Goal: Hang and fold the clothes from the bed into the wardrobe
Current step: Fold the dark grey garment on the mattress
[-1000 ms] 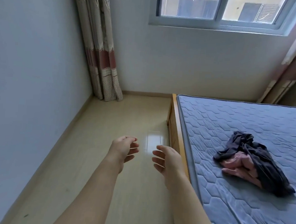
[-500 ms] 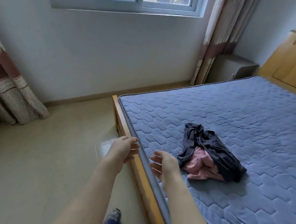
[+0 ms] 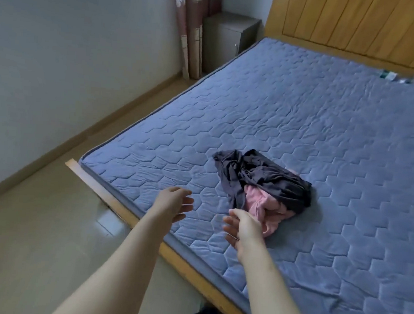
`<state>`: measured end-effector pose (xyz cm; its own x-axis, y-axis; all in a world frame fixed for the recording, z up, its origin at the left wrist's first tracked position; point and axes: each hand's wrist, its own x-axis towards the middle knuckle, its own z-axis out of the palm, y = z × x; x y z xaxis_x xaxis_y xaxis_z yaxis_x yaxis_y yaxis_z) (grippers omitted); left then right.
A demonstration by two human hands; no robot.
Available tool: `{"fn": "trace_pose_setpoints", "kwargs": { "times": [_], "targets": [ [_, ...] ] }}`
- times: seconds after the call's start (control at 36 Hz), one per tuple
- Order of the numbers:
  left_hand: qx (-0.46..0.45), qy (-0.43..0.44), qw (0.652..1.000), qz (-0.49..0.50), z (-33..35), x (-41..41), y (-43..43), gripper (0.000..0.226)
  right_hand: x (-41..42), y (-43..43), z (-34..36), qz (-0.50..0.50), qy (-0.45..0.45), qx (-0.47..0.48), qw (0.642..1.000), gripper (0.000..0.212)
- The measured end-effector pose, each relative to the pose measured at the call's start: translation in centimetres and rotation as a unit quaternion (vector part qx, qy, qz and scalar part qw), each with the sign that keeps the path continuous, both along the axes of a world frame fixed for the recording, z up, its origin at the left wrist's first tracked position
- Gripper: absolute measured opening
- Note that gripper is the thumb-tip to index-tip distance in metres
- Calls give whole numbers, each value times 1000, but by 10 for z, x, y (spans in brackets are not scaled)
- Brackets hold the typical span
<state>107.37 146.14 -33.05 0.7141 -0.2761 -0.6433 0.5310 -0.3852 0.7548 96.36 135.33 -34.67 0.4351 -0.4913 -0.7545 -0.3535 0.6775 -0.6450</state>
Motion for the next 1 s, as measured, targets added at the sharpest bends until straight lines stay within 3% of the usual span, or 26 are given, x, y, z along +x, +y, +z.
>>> {"fn": "trace_pose_setpoints", "kwargs": {
  "times": [0.17,0.53,0.81,0.92,1.0],
  "targets": [
    [39,26,996,-70,-29,25,-48,15,20,-40,-29,-78,10,60,995,14],
    [99,53,977,-181,-82,79,-149,14,55,-126,-70,-152,64,73,984,16],
    [185,2,926,-329,-158,121,-233,11,77,-172,-122,-197,121,93,968,19],
    [220,-44,917,-330,-191,135,-257,15,88,-181,-138,-206,138,103,963,18],
    [231,8,949,-216,-214,151,-279,42,101,-189,-154,-231,146,123,954,17]
  ]
}}
